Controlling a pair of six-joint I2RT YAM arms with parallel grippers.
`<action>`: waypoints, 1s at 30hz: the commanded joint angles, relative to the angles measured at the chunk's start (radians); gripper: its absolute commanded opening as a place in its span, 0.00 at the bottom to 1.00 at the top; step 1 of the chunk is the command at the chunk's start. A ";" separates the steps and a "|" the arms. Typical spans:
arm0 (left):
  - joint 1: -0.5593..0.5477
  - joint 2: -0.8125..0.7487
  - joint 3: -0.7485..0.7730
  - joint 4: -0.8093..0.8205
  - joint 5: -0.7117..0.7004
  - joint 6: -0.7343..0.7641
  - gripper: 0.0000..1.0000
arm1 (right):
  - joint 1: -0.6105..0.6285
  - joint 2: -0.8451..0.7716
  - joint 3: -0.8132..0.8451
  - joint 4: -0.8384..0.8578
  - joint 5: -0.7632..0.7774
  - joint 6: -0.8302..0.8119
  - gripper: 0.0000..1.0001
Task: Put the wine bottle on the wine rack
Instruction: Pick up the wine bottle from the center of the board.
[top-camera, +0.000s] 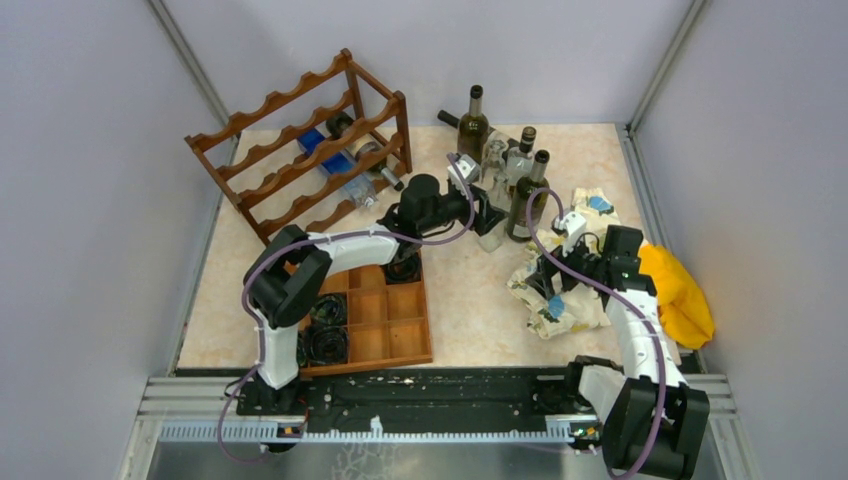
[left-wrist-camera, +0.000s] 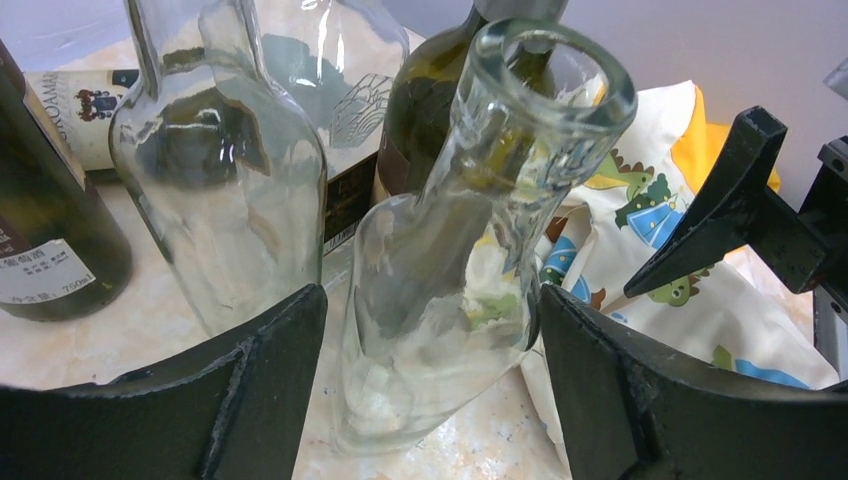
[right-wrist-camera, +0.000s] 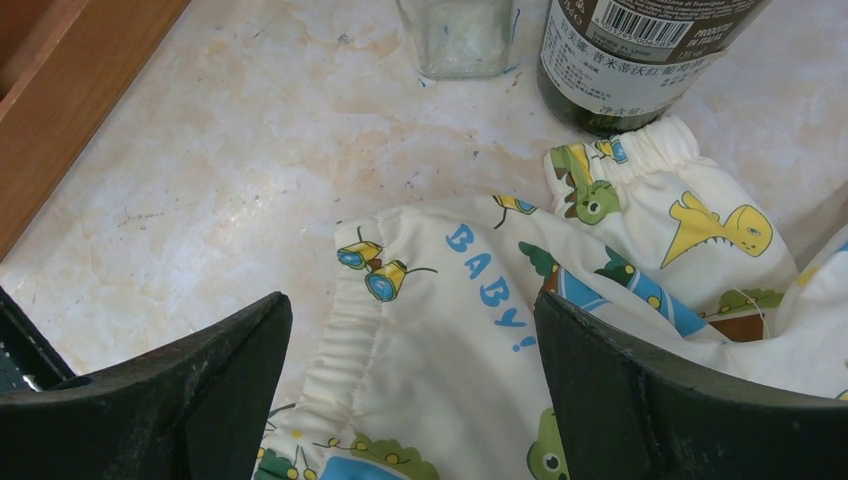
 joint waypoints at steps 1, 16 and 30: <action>-0.011 0.027 0.050 0.007 0.001 0.013 0.82 | -0.009 0.006 0.006 0.039 -0.024 -0.018 0.90; -0.014 -0.011 0.040 -0.014 0.106 0.063 0.05 | -0.010 0.004 0.006 0.039 -0.022 -0.019 0.90; -0.014 -0.267 -0.082 -0.165 0.195 0.244 0.00 | -0.010 0.012 0.008 0.037 -0.030 -0.021 0.90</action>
